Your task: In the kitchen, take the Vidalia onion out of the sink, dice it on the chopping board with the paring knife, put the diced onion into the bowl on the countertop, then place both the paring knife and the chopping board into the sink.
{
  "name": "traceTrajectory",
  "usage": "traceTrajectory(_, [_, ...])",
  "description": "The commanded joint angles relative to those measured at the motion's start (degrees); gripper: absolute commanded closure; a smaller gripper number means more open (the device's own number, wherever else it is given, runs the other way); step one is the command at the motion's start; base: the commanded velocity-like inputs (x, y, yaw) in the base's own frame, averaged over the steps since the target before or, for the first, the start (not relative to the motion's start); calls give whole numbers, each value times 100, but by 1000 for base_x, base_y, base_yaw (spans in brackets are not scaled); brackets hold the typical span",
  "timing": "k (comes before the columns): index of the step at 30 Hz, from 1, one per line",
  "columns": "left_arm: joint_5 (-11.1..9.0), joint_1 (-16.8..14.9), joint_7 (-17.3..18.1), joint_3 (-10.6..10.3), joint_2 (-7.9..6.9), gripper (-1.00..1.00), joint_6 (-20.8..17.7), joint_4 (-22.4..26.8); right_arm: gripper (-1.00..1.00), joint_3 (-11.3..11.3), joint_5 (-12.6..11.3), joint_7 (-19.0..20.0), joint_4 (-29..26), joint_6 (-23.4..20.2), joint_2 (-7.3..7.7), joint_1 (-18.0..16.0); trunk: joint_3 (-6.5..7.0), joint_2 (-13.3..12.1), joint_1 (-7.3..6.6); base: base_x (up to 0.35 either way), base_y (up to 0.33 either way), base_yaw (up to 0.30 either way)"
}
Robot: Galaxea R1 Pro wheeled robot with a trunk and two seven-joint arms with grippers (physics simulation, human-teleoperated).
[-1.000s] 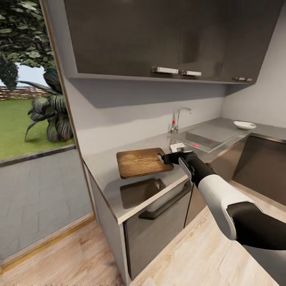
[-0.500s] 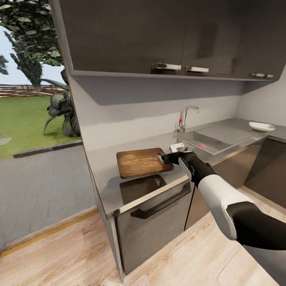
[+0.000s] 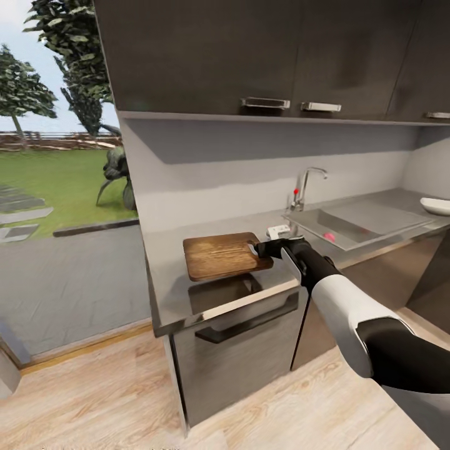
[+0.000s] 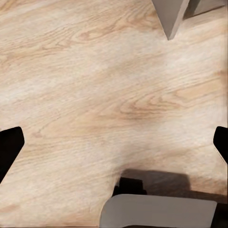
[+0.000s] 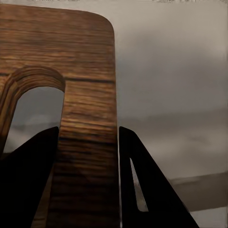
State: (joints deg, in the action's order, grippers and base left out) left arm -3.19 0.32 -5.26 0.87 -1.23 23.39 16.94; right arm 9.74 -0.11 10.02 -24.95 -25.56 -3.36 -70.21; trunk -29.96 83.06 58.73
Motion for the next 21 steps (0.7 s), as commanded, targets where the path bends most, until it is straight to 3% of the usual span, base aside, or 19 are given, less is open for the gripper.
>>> traceTrajectory(1, [-33, 3, 3, 0, 0, -100, 8, 11, 100, 19, -5, 17, -10, -28, 8, -2, 0, 2, 0, 0, -319, 228])
traceTrajectory(21, [-33, 3, 7, 0, 0, -100, 8, 11, 100, 19, -4, 17, -10, -28, 11, -2, 98, 2, 0, 0, -319, 226])
